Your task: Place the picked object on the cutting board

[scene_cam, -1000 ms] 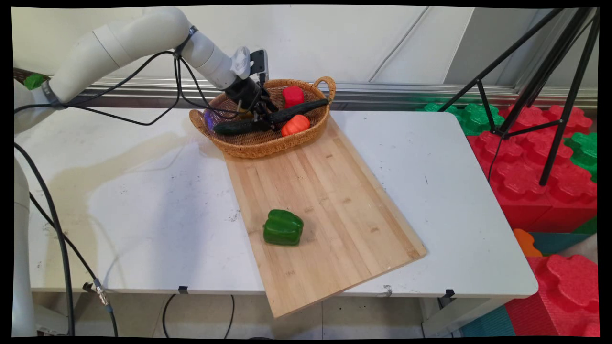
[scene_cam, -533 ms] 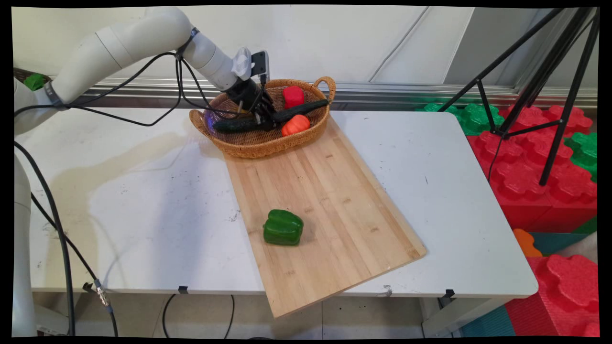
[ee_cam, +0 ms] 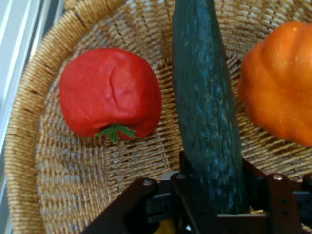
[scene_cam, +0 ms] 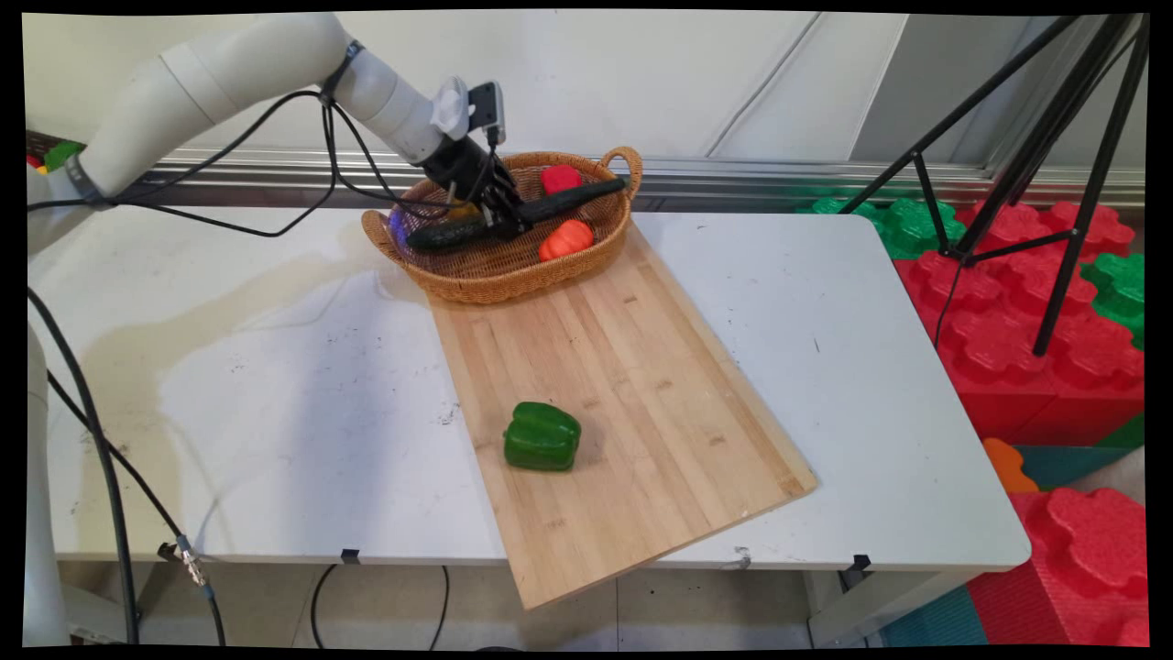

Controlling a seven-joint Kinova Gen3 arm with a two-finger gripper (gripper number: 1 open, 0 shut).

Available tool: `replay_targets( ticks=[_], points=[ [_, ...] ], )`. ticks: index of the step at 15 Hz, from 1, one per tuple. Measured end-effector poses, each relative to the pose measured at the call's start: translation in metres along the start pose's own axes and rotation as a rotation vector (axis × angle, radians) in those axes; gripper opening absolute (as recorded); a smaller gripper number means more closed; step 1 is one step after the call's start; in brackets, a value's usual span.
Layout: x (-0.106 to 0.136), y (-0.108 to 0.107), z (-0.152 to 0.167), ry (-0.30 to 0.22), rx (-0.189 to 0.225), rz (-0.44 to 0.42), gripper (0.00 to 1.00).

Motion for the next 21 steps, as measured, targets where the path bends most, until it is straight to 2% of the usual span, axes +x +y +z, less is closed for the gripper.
replay_targets(
  ticks=[13,16,21],
  points=[
    [0.000,0.007,-0.083,0.129,0.020,-0.049,0.00],
    [0.002,0.013,-0.108,0.170,0.009,-0.069,0.00],
    [0.005,0.033,-0.153,0.235,-0.035,-0.127,0.00]
  ],
)
